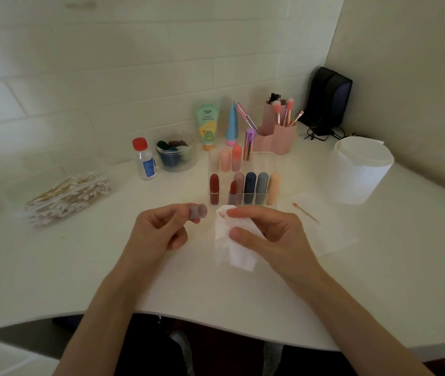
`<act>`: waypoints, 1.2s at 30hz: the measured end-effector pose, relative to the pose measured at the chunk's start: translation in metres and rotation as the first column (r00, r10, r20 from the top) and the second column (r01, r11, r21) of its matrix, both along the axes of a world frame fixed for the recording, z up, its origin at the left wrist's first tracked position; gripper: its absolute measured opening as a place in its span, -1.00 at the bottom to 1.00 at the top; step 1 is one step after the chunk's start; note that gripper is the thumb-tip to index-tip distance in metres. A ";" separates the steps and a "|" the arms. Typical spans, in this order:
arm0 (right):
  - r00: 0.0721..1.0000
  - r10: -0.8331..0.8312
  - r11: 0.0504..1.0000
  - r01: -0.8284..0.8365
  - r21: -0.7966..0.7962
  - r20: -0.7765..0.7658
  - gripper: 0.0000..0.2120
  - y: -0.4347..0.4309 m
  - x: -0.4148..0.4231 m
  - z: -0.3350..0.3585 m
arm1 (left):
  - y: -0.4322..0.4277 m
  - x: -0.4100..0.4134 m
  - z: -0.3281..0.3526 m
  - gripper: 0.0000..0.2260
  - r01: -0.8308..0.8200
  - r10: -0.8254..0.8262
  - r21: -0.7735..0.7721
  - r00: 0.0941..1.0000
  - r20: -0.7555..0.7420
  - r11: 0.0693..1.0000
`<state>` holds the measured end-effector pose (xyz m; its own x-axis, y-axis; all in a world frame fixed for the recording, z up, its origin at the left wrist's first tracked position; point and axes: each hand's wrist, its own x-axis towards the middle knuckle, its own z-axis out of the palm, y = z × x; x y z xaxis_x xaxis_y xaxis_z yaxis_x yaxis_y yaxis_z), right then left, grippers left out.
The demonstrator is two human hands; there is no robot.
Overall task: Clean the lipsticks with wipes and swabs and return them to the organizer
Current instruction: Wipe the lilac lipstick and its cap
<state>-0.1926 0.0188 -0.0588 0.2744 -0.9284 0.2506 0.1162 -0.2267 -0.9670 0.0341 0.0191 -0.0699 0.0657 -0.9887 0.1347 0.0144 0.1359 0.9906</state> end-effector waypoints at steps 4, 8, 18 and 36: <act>0.994 -0.014 0.995 0.003 0.097 0.106 -0.70 0.001 0.000 0.006 | 0.001 -0.001 0.000 -0.73 0.053 -0.053 -0.019 0.998 -0.015 0.998; 0.953 0.074 0.945 -0.161 0.285 0.293 -0.68 0.002 -0.001 0.012 | 0.000 0.000 -0.001 -0.64 0.126 -0.128 -0.070 0.991 -0.027 0.990; 0.976 0.089 0.967 -0.133 0.218 0.198 -0.70 0.001 0.002 0.006 | -0.002 0.000 -0.003 -0.77 0.133 -0.133 -0.067 0.991 0.013 0.989; 0.864 -0.429 0.683 0.119 -0.721 -0.264 -0.80 -0.005 0.018 -0.029 | -0.001 -0.004 -0.003 -0.81 0.206 -0.204 -0.045 0.978 0.031 0.978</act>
<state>-0.1749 0.0134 -0.0880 0.2496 -0.6034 0.7573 -0.3996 -0.7766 -0.4871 0.0304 0.0181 -0.0733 -0.1419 -0.9732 0.1810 0.0212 0.1798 0.9835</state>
